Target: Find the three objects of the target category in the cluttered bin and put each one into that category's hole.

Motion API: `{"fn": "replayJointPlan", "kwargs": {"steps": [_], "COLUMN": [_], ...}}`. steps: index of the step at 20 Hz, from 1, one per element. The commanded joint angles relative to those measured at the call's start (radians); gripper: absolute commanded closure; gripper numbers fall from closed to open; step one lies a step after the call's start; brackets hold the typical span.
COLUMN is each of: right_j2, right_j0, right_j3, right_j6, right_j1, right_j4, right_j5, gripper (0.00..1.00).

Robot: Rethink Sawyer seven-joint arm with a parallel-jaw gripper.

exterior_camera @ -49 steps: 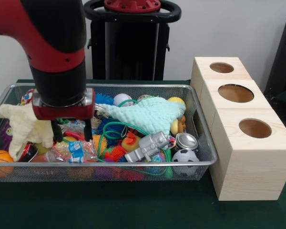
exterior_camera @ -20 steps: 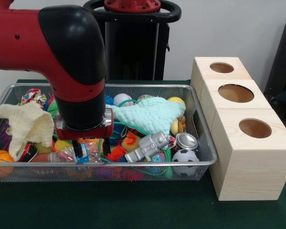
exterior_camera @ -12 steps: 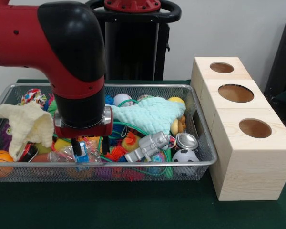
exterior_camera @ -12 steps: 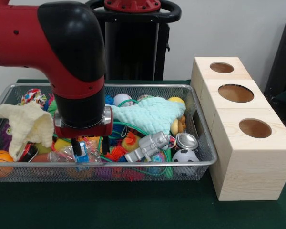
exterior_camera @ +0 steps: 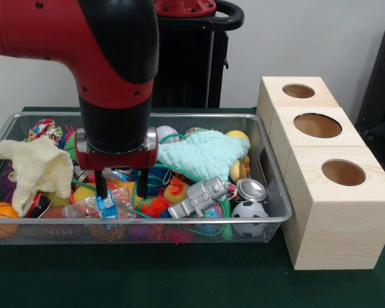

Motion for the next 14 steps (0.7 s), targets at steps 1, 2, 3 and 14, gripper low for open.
{"fn": "replayJointPlan", "kwargs": {"steps": [1,2,3,14], "right_j2": [0.002,0.006,0.008,0.048], "right_j0": [-0.001,-0.009,-0.016,-0.084], "right_j3": [0.181,0.206,0.229,0.315], "right_j6": [-0.265,-0.264,-0.262,-0.261], "right_j1": [-0.058,-0.059,-0.060,0.020], "right_j4": [-0.075,-0.080,-0.090,-0.161], "right_j5": [0.006,-0.026,-0.063,-0.300], "gripper": [0.00,0.00,0.00,0.00]}}
